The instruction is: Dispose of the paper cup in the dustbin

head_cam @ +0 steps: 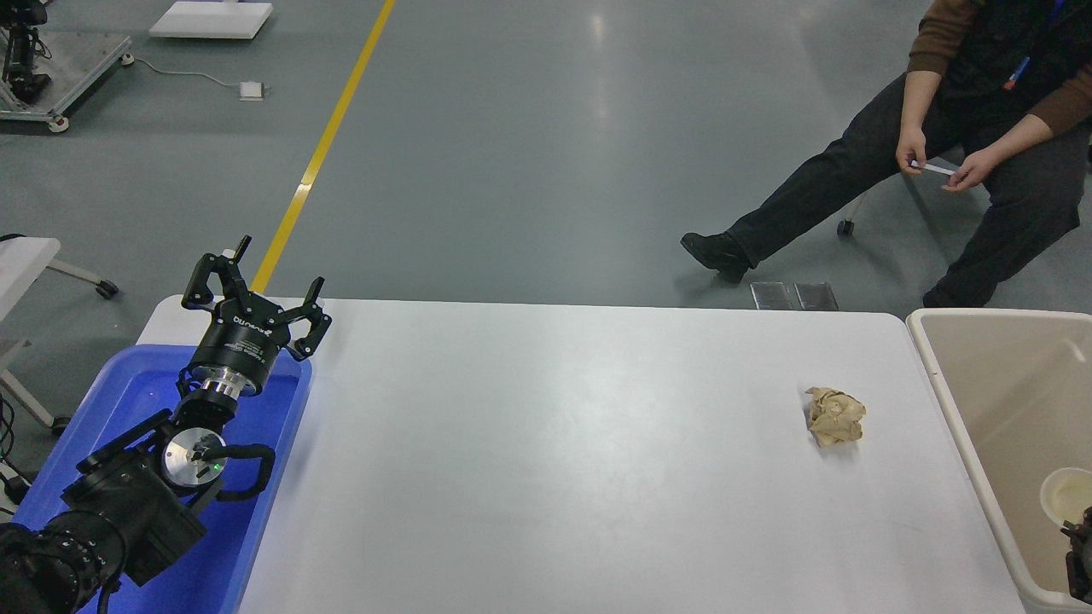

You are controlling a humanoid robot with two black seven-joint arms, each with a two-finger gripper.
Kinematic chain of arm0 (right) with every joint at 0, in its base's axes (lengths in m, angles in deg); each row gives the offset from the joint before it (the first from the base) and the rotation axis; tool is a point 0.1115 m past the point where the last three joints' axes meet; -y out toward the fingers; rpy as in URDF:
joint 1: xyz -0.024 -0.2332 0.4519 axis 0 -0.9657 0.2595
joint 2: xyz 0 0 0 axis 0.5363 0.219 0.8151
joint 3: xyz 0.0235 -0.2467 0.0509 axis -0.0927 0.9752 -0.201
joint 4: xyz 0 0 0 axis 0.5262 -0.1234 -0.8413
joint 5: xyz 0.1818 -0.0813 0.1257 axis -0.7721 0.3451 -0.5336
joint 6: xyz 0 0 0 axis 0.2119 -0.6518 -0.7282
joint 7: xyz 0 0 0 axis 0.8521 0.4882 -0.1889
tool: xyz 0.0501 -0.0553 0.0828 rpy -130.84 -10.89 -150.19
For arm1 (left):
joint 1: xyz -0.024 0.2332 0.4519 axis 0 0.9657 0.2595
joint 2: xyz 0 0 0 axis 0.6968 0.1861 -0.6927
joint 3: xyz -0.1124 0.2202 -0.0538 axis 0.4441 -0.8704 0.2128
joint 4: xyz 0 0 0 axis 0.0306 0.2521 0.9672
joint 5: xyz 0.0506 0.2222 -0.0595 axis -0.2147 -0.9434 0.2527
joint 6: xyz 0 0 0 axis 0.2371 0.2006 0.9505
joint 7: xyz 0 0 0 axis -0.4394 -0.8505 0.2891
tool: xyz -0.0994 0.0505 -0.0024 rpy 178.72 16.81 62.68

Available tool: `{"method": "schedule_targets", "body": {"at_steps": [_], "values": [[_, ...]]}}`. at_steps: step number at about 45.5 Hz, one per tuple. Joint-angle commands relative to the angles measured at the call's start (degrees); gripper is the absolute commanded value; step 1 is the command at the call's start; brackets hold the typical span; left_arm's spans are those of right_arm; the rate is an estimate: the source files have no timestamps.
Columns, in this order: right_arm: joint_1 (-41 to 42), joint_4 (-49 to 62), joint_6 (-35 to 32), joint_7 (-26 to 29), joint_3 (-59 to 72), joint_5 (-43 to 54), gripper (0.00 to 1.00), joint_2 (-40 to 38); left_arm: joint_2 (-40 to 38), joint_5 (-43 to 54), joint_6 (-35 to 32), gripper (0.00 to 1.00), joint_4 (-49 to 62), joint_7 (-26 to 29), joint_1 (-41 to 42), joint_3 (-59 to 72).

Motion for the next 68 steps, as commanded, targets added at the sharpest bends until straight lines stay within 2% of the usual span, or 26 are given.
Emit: {"method": "schedule_targets", "body": {"at_steps": [1, 15, 27, 40, 47, 56, 62, 68], "values": [[-0.1, 0.05, 0.16, 0.01, -0.25, -0.15, 1.0, -0.08, 0.0, -0.08, 0.0, 1.0, 0.0, 0.0, 0.0, 0.0], [0.78, -0.47, -1.77, -0.16, 0.46, -0.06, 1.0, -4.39, 0.0, 0.01, 0.0, 1.0, 0.0, 0.0, 0.0, 0.0], [5.87, -0.74, -8.44, -0.25, 0.46, -0.06, 1.0, -7.73, 0.0, 0.01, 0.0, 1.0, 0.0, 0.0, 0.0, 0.0], [14.13, -2.31, -15.21, -0.25, -0.33, -0.15, 1.0, -7.9, -0.09, 0.01, 0.0, 1.0, 0.0, 0.0, 0.0, 0.0], [16.86, -8.55, -16.18, -0.25, -2.09, -0.15, 1.0, -9.4, -0.09, 0.01, -0.09, 1.0, 0.0, 0.0, 0.0, 0.0], [17.22, -24.98, -15.74, -0.25, -8.59, -0.15, 1.0, -12.21, -0.09, 0.01, -0.09, 1.0, 0.0, 0.0, 0.0, -0.08], [17.65, -32.54, -15.48, -0.25, -11.14, -0.15, 1.0, -11.69, -0.09, 0.01, -0.09, 1.0, 0.0, 0.09, 0.0, -0.08], [19.41, -35.28, -15.66, -0.25, -11.23, -0.15, 1.0, -9.14, -0.17, 0.01, -0.09, 1.0, 0.0, 0.0, 0.0, -0.08]]}}
